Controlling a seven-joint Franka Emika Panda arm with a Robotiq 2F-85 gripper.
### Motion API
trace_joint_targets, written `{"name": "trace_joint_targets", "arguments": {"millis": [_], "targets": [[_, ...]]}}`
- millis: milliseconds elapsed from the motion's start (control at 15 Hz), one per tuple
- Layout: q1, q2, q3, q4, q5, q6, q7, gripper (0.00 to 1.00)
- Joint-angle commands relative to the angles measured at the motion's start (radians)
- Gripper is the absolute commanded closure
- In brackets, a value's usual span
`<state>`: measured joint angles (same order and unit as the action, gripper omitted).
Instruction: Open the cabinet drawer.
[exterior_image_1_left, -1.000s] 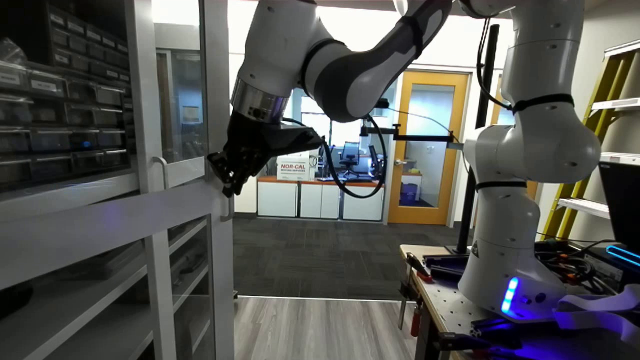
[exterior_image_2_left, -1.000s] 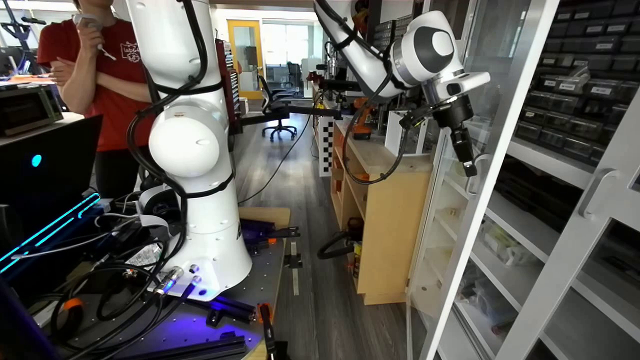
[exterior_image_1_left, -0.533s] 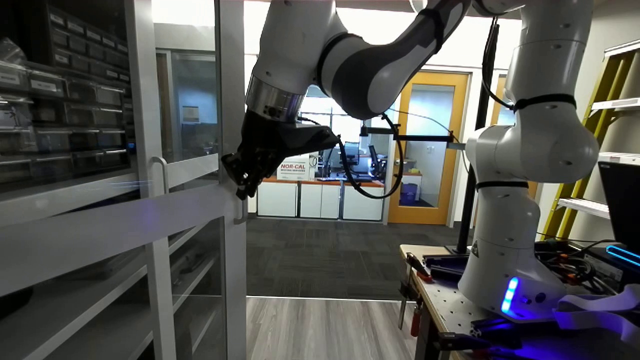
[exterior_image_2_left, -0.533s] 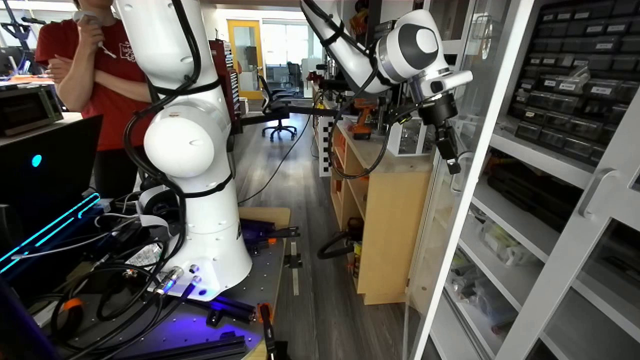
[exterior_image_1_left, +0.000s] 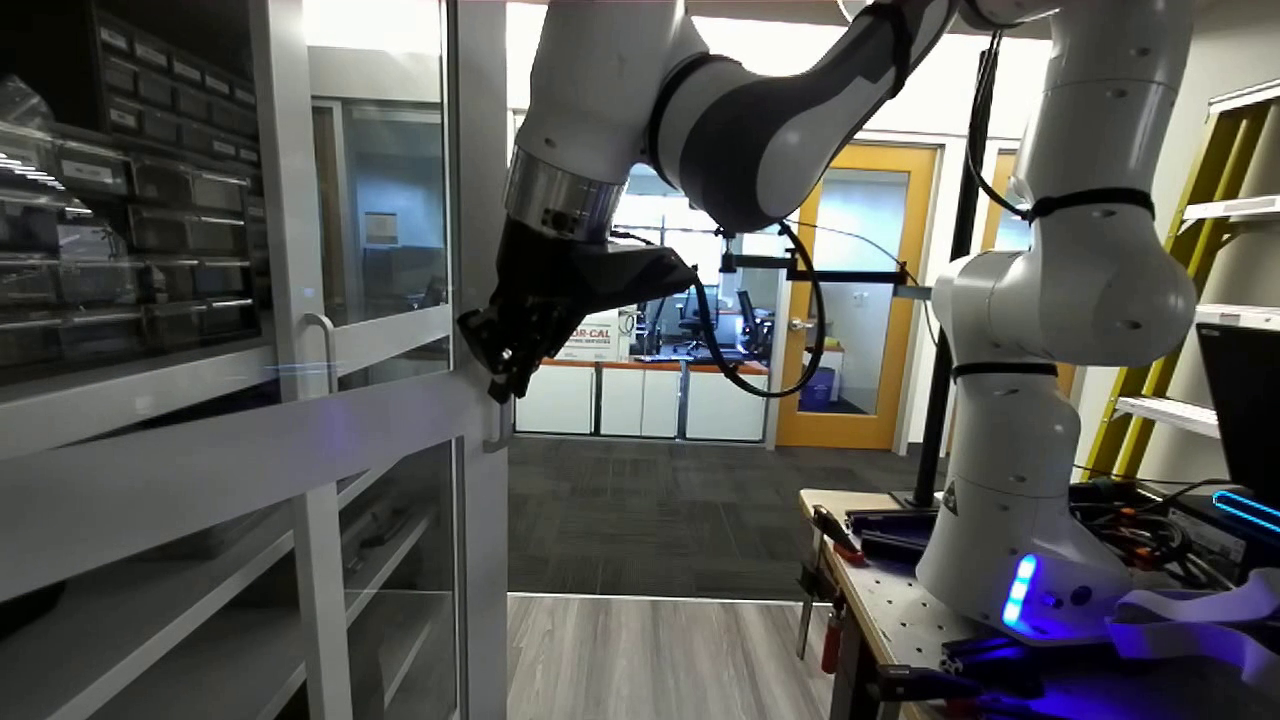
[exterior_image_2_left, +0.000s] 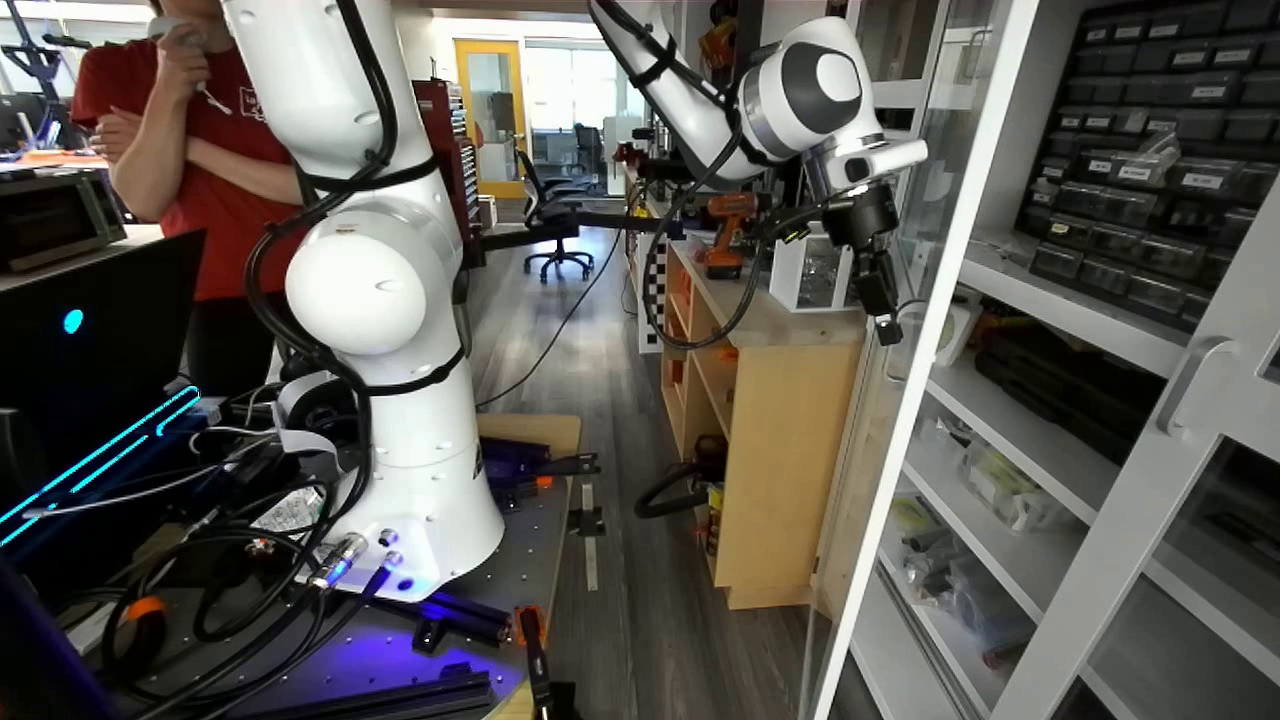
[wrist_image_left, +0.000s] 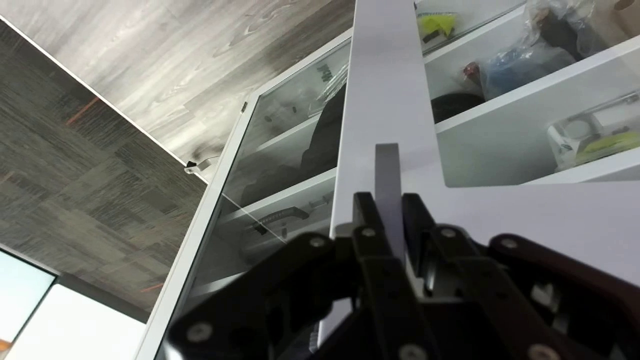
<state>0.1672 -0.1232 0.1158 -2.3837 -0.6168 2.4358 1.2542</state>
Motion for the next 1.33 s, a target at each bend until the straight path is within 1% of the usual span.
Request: {"name": "trace_joint_targets", "arguments": {"millis": [0,133,200,267,400,533,600,667,733,1000,1267], "targets": [[0.011,-0.054,0.049,0.01,0.069,-0.074,-0.146,0.59],[0.012,-0.062,0.053,0.008,0.107,-0.079,-0.23,0.54],[0.011,-0.067,0.059,0.009,0.129,-0.086,-0.279,0.48],[0.009,-0.077,0.064,0.01,0.153,-0.095,-0.326,0.38],[0.002,-0.1,0.072,0.009,0.192,-0.115,-0.393,0.24],[-0.006,-0.126,0.077,0.007,0.232,-0.136,-0.44,0.12],[-0.008,-0.139,0.076,0.006,0.26,-0.141,-0.462,0.05],[-0.013,-0.15,0.079,0.007,0.274,-0.155,-0.469,0.02],[-0.018,-0.165,0.078,0.004,0.289,-0.164,-0.478,0.0],[-0.032,-0.218,0.069,-0.007,0.343,-0.213,-0.512,0.0],[-0.051,-0.28,0.04,-0.017,0.415,-0.261,-0.604,0.0]]}}
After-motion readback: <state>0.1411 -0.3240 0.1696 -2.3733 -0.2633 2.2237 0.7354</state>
